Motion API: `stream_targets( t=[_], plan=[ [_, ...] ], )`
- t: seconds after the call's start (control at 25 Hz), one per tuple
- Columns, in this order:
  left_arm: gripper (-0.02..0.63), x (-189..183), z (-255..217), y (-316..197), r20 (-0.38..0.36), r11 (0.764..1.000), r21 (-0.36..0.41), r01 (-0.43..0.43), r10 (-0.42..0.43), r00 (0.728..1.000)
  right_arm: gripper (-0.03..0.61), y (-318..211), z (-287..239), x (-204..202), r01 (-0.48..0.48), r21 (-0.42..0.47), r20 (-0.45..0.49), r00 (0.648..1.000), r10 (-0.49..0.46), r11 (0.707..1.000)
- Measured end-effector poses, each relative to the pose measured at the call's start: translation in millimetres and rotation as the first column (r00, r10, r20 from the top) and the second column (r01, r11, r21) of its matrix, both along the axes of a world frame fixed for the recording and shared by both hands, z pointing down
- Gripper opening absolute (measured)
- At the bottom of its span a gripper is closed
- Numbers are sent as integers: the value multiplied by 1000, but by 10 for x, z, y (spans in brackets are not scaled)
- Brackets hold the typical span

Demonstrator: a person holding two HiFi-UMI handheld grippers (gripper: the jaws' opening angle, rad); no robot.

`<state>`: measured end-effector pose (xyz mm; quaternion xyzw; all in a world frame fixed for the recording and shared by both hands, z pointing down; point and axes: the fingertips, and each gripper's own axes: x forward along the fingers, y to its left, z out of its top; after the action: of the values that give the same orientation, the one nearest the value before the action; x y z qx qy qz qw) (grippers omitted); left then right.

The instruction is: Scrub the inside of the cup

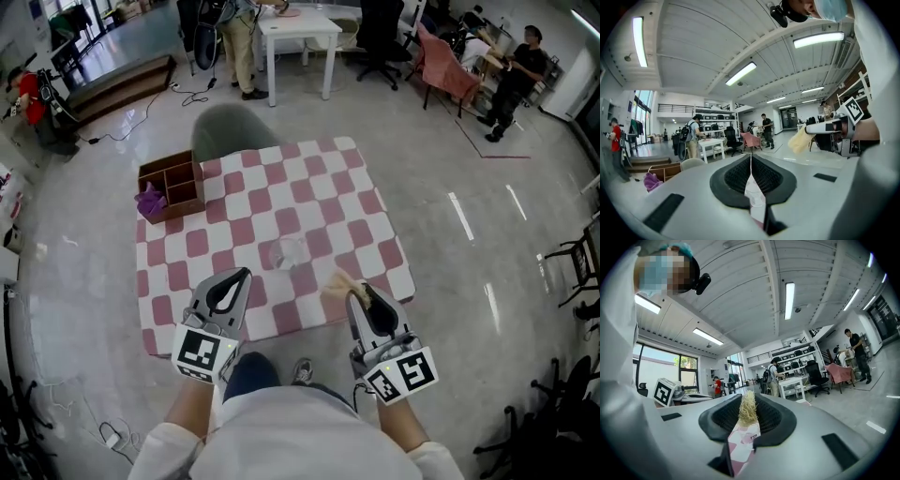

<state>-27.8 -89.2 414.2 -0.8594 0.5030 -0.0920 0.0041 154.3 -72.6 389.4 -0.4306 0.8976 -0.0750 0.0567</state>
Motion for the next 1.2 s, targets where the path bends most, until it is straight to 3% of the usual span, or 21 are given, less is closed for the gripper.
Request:
stream_targets(
  t=[0.32, 0.8, 1.2],
  plan=[
    [34, 50, -66, -206, -71, 1000, 7, -13, 14, 997, 101, -316, 97, -61, 28, -27, 22, 999, -28, 999],
    [34, 87, -14, -637, -46, 988, 17, -151, 152, 987, 101, -685, 91, -269, -28, -28, 38, 999, 29, 999],
    [34, 184, 388, -823, -23, 971, 9, -241, 241, 970, 101, -761, 167, -347, -46, -47, 12, 999, 46, 998]
  ],
)
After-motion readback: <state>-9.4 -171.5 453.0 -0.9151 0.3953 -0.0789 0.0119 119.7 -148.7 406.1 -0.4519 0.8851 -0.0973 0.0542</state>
